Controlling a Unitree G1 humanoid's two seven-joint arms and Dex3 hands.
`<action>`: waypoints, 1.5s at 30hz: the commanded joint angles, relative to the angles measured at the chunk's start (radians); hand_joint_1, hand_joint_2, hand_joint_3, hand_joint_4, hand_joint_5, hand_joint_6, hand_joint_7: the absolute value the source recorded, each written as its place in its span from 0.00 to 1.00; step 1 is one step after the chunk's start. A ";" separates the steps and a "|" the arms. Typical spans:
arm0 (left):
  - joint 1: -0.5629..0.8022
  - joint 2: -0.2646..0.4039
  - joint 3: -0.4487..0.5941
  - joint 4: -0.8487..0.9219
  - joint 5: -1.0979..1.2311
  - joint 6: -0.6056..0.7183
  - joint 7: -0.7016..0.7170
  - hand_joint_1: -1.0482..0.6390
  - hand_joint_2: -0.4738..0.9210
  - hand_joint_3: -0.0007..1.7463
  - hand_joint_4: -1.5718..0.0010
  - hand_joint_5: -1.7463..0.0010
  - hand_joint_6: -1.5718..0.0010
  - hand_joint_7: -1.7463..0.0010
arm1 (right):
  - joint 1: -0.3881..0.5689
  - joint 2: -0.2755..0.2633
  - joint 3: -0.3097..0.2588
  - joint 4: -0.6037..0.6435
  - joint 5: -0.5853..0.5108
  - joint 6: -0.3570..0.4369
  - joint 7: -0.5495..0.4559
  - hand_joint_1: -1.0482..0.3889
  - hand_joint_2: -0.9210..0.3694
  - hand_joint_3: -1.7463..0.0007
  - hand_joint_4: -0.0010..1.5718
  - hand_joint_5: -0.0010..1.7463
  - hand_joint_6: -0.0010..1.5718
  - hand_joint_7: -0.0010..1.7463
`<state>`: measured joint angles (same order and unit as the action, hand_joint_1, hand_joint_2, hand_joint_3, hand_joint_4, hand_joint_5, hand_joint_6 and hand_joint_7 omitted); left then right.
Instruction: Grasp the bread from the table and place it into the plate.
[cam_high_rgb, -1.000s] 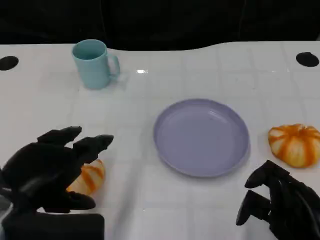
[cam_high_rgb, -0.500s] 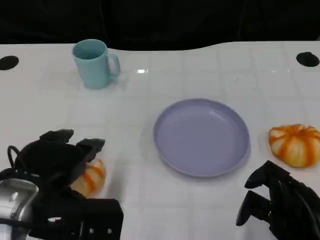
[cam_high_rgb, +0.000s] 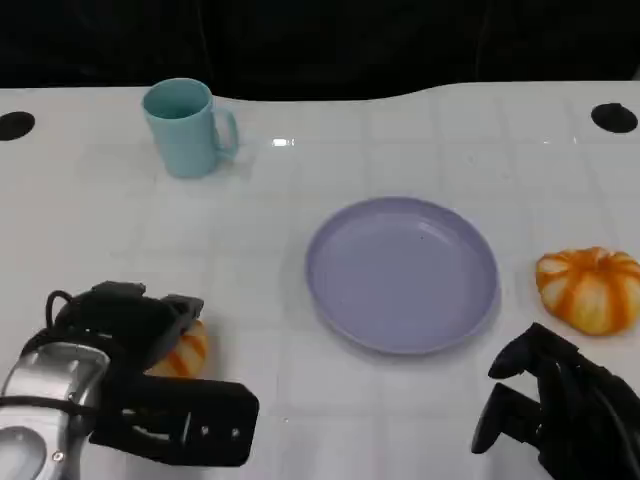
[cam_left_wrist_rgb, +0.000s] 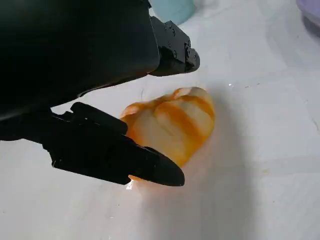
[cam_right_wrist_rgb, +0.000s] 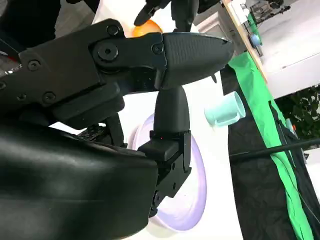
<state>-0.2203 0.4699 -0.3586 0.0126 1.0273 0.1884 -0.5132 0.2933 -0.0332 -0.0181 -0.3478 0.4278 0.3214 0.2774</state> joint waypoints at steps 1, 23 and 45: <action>-0.040 -0.002 -0.022 0.078 -0.001 0.013 0.033 0.31 0.96 0.00 0.98 0.98 0.92 1.00 | 0.006 -0.007 -0.009 -0.009 0.009 -0.012 0.006 0.36 0.00 0.75 0.39 1.00 0.26 0.95; -0.119 -0.045 -0.013 0.478 -0.253 -0.184 0.421 0.45 1.00 0.14 0.61 0.27 0.53 0.95 | 0.015 -0.007 -0.014 -0.020 0.017 -0.006 0.007 0.36 0.00 0.74 0.40 1.00 0.26 0.96; -0.157 -0.102 0.051 0.602 -0.392 -0.412 0.774 0.50 0.83 0.46 0.50 0.00 0.62 0.00 | 0.009 -0.006 -0.012 -0.015 0.009 -0.005 0.004 0.36 0.00 0.74 0.40 1.00 0.26 0.95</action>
<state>-0.3507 0.3770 -0.3184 0.6353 0.6570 -0.2259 0.2670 0.3032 -0.0329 -0.0237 -0.3619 0.4286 0.3190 0.2831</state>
